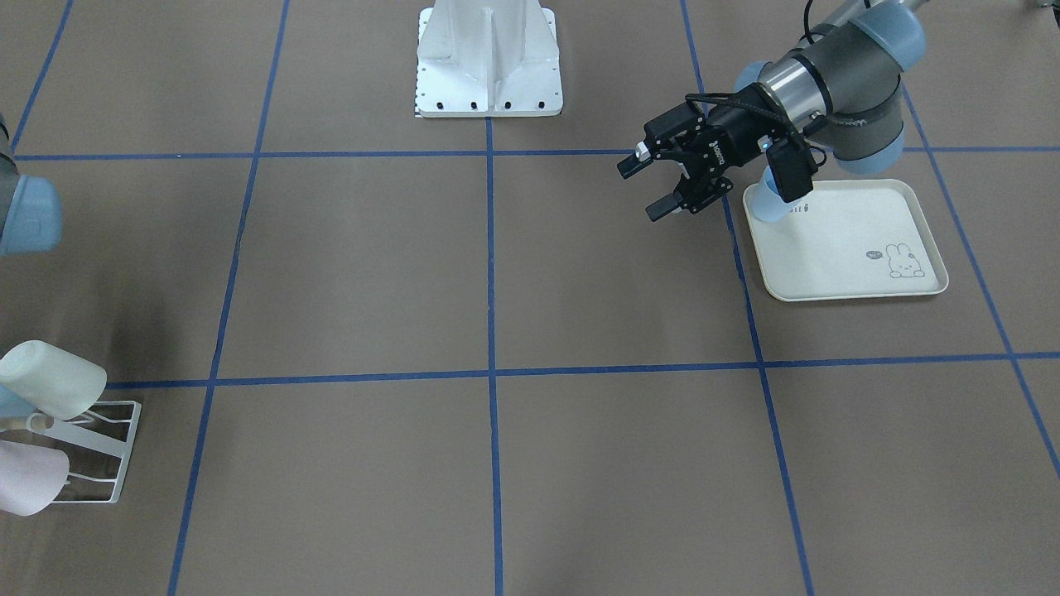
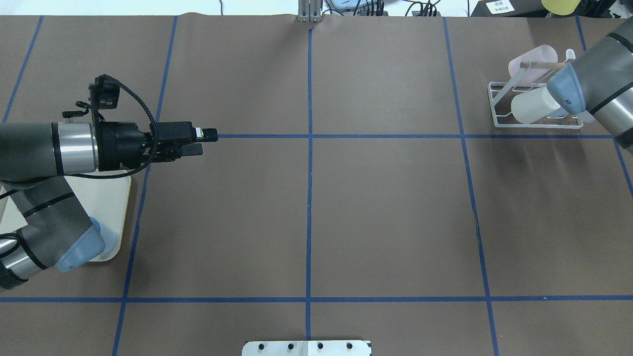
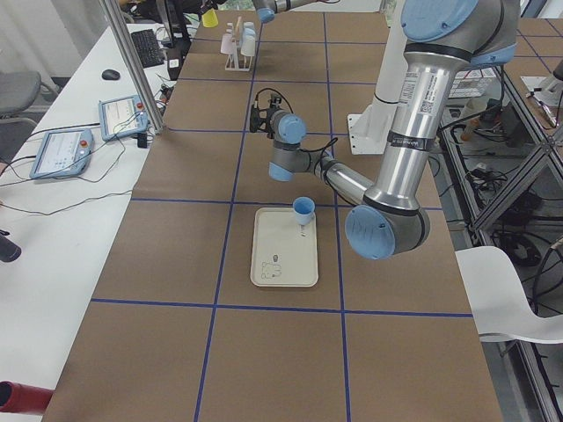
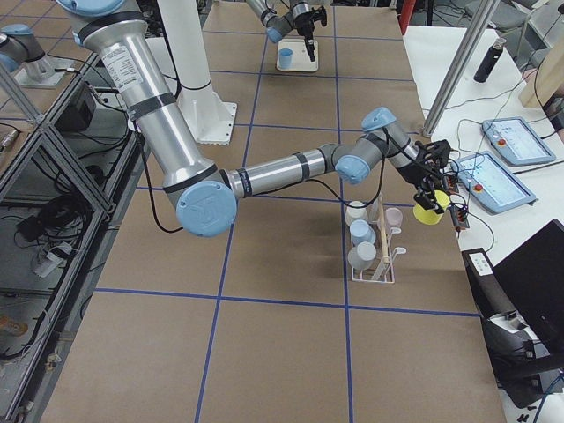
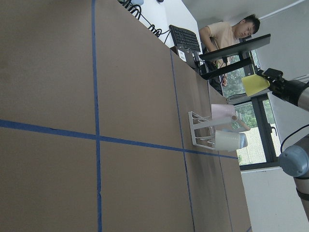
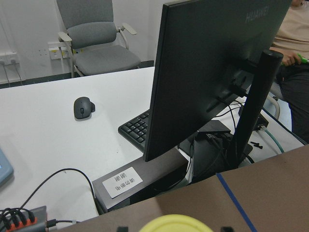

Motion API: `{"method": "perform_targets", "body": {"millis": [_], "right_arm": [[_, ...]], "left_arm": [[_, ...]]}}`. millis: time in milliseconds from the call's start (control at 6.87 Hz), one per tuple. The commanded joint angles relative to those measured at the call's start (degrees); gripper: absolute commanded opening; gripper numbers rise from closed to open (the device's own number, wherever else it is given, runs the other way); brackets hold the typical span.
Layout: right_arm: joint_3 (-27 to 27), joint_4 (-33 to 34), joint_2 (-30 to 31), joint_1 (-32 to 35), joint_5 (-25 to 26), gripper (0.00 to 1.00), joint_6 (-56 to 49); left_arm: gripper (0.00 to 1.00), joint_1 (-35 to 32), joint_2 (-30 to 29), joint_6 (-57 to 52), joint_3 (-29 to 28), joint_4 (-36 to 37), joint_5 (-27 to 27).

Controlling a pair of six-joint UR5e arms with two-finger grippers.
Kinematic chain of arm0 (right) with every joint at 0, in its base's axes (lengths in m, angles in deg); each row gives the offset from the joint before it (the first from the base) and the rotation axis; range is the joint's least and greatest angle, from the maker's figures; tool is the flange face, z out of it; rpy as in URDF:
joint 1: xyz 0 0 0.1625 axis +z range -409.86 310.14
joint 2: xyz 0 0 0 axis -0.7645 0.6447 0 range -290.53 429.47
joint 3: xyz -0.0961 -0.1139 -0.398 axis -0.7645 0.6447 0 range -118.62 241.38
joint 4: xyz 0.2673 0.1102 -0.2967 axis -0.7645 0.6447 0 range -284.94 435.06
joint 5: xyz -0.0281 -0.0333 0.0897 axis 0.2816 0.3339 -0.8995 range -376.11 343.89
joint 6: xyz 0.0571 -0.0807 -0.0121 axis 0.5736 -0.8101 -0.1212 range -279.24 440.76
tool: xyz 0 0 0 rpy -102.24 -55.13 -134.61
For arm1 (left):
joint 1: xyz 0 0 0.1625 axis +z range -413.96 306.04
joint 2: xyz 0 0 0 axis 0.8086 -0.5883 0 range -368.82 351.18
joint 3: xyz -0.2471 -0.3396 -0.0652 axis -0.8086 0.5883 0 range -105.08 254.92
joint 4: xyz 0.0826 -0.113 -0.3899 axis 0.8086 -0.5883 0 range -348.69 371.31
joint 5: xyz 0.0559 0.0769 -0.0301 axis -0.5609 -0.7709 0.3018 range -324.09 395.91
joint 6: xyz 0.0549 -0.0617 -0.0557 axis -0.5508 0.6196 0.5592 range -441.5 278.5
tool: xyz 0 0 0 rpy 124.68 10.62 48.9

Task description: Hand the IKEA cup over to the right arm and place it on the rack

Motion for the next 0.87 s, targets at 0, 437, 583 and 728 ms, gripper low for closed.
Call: {"method": "perform_targets", "body": {"millis": [0, 437, 583, 728], "right_arm": [[-2.7, -0.7, 5.5, 0.0, -0.3, 0.11, 0.0], [-5.2, -0.6, 7.2, -0.5, -1.6, 0.11, 0.6], [-5.1, -0.7, 7.8, -0.5, -1.6, 0.11, 0.7], [-5.1, -0.6, 7.9, -0.6, -1.6, 0.11, 0.7]], "left_arm": [[1.00, 0.0, -0.1, 1.1, 0.1, 0.0, -0.1], [1.00, -0.1, 0.0, 2.4, 1.3, 0.9, -1.3], [1.00, -0.1, 0.0, 2.4, 1.3, 0.9, -1.3], [1.00, -0.1, 0.0, 2.4, 1.4, 0.9, -1.3]]}}
